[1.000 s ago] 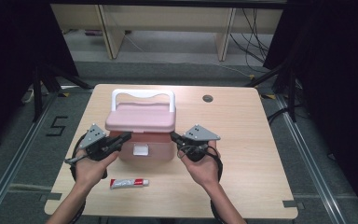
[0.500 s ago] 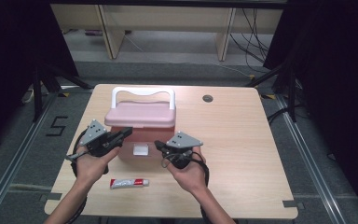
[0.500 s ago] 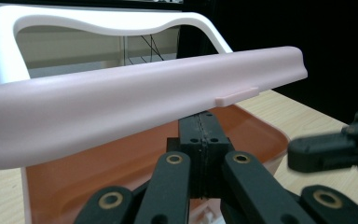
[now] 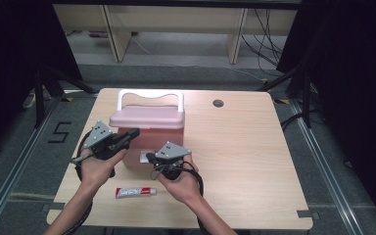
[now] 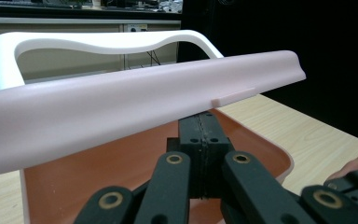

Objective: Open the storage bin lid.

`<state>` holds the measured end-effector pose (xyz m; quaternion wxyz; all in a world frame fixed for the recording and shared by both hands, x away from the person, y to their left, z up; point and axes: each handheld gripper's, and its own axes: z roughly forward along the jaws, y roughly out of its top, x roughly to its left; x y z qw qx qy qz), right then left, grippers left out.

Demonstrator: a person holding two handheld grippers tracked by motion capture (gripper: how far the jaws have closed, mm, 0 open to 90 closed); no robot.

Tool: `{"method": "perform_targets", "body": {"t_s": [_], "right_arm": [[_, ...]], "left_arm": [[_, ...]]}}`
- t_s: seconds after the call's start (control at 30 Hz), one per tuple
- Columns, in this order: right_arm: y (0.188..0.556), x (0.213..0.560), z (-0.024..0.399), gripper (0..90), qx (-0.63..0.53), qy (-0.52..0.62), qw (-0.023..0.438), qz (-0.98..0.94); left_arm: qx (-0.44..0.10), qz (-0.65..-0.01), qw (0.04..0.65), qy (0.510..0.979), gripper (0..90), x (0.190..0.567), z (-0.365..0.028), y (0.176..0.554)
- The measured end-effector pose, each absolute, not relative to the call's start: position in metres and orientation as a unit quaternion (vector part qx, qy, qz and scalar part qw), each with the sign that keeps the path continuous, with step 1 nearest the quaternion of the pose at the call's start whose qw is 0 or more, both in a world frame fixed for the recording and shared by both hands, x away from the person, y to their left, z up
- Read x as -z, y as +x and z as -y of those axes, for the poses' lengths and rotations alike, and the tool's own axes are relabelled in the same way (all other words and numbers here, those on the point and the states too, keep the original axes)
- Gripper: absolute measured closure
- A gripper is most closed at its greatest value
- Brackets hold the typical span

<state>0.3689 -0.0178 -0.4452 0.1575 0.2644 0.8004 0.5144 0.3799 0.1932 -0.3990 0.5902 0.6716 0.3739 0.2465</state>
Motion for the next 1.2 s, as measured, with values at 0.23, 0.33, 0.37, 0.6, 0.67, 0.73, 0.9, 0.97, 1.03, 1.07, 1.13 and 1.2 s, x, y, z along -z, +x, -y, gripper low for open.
{"method": "perform_targets", "body": {"t_s": [0.23,0.33,0.37,0.6,0.67,0.73,0.9,0.97,1.03,1.07,1.13,1.2], "right_arm": [[0.371,0.449,0.014,90.0,-0.507,0.265,0.162,-0.804],[0.371,0.452,0.013,90.0,-0.512,0.266,0.167,-0.799],[0.371,0.452,0.014,90.0,-0.509,0.264,0.165,-0.802],[0.372,0.452,0.013,90.0,-0.506,0.266,0.166,-0.804],[0.373,0.452,0.013,90.0,-0.504,0.266,0.163,-0.806],[0.374,0.451,0.014,90.0,-0.499,0.26,0.167,-0.81],[0.374,0.451,0.013,90.0,-0.499,0.257,0.166,-0.811],[0.373,0.451,0.013,90.0,-0.499,0.265,0.162,-0.809],[0.373,0.451,0.013,90.0,-0.499,0.263,0.164,-0.81],[0.373,0.451,0.013,90.0,-0.5,0.262,0.165,-0.809],[0.374,0.451,0.013,90.0,-0.498,0.256,0.166,-0.811],[0.373,0.452,0.013,90.0,-0.5,0.261,0.167,-0.809]], "left_arm": [[-0.251,-0.372,0.592,0.67,89.8,0.394,-0.191,0.385],[-0.252,-0.371,0.592,0.67,89.8,0.392,-0.19,0.387],[-0.252,-0.371,0.591,0.67,89.8,0.391,-0.19,0.387],[-0.255,-0.37,0.593,0.668,89.8,0.388,-0.19,0.389],[-0.257,-0.37,0.593,0.668,89.8,0.387,-0.19,0.39],[-0.258,-0.371,0.594,0.665,89.8,0.386,-0.19,0.391],[-0.262,-0.373,0.593,0.664,89.8,0.382,-0.191,0.395],[-0.264,-0.373,0.595,0.661,89.8,0.38,-0.19,0.397],[-0.265,-0.373,0.595,0.661,89.8,0.378,-0.19,0.399],[-0.266,-0.373,0.596,0.66,89.8,0.377,-0.19,0.4],[-0.269,-0.373,0.596,0.658,89.8,0.375,-0.191,0.402],[-0.271,-0.375,0.597,0.656,89.8,0.374,-0.191,0.403]]}}
